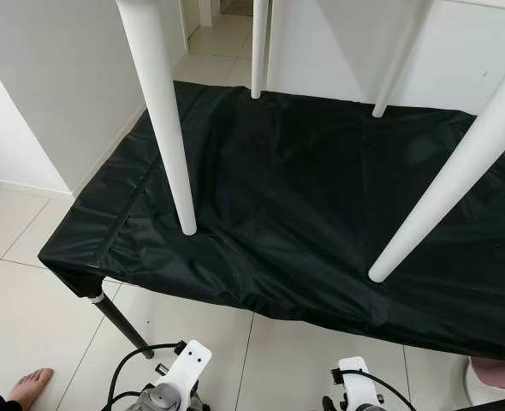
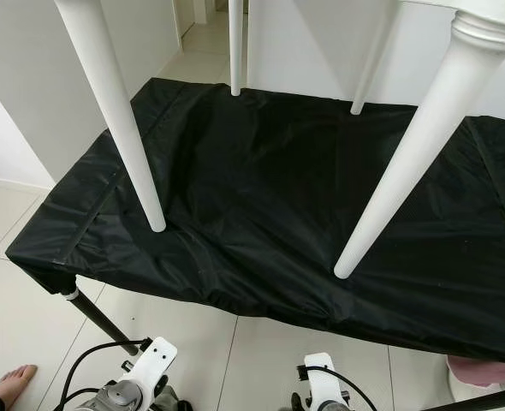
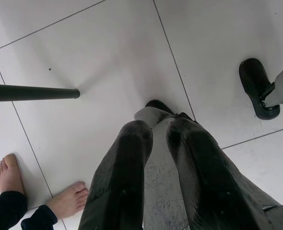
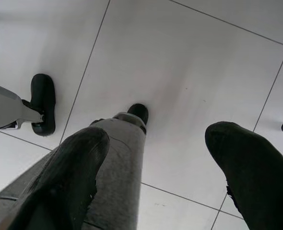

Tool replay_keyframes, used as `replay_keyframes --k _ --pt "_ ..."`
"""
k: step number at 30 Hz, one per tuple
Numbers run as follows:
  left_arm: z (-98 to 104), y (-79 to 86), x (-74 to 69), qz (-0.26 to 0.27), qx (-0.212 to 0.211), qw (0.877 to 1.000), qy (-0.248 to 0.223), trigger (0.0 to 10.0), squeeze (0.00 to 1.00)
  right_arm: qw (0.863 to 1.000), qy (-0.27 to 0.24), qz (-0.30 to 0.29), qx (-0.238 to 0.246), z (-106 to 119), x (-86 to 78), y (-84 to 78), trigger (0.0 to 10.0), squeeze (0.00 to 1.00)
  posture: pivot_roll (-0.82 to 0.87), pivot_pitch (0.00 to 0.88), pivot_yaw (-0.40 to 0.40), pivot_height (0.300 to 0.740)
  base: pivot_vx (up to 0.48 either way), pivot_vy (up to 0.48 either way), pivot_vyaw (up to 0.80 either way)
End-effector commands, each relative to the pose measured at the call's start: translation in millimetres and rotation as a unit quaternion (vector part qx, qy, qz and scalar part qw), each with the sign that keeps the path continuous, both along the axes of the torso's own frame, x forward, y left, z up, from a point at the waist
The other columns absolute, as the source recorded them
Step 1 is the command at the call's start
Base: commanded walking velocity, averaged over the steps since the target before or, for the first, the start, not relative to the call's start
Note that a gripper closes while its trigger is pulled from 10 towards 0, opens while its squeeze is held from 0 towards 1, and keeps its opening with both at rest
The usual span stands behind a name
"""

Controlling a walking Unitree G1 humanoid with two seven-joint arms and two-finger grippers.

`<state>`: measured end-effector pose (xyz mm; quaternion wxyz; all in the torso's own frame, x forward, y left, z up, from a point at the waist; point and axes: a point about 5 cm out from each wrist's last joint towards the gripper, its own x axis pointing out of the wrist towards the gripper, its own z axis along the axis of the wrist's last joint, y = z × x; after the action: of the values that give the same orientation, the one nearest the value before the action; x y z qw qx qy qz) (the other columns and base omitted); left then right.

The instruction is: Building children table

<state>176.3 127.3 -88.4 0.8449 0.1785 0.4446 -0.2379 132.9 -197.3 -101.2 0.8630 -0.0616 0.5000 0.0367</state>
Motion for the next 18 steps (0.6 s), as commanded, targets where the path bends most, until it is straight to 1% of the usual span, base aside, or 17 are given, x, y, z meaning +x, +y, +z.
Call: replay_keyframes --k 1,6,8,9,10,11,14,18 --pt "-3 3.5 -4.5 0.004 0.008 1.000 0.014 10.0 0.00 0.999 0.043 -0.006 -0.001 -7 -24.1 -3.4 10.0 0.00 0.03 0.000 0.013 0.740 0.000 0.000 0.00" --pt "-2 2.9 -3.6 0.010 0.003 1.000 0.014 10.0 0.00 0.999 0.041 -0.011 0.002 -8 -24.8 -2.1 10.0 0.00 0.03 0.000 0.007 0.740 0.000 0.000 0.00" --pt "-2 2.7 -2.7 0.009 0.004 1.000 0.014 10.0 0.00 0.999 0.040 -0.009 0.007 -9 -25.4 3.8 10.0 0.00 0.04 0.000 0.005 0.740 0.000 0.000 0.00" --pt "-2 2.7 -2.7 0.009 0.004 1.000 0.014 10.0 0.00 0.999 0.040 -0.009 0.007 -9 -25.4 3.8 10.0 0.00 0.04 0.000 0.005 0.740 0.000 0.000 0.00" --pt "-2 2.2 -2.0 0.008 0.005 1.000 0.013 10.0 0.00 0.999 0.040 -0.005 0.010 -10 -26.2 10.5 10.0 0.00 0.04 0.000 0.002 0.740 0.000 0.000 0.00" --pt "-2 2.2 -2.0 0.008 0.005 1.000 0.013 10.0 0.00 0.999 0.040 -0.005 0.010 -10 -26.2 10.5 10.0 0.00 0.04 0.000 0.002 0.740 0.000 0.000 0.00" --pt "-2 2.2 -1.8 0.015 0.002 1.000 0.015 10.0 0.00 0.999 0.043 -0.001 0.015 -12 -28.8 21.0 10.0 0.00 0.04 0.000 -0.001 0.740 0.000 0.000 0.00" --pt "-2 3.0 -2.2 0.018 0.002 1.000 0.015 10.0 0.00 0.999 0.045 0.000 0.016 -12 -30.0 24.8 10.0 0.00 0.04 0.000 -0.002 0.740 0.000 0.000 0.00"
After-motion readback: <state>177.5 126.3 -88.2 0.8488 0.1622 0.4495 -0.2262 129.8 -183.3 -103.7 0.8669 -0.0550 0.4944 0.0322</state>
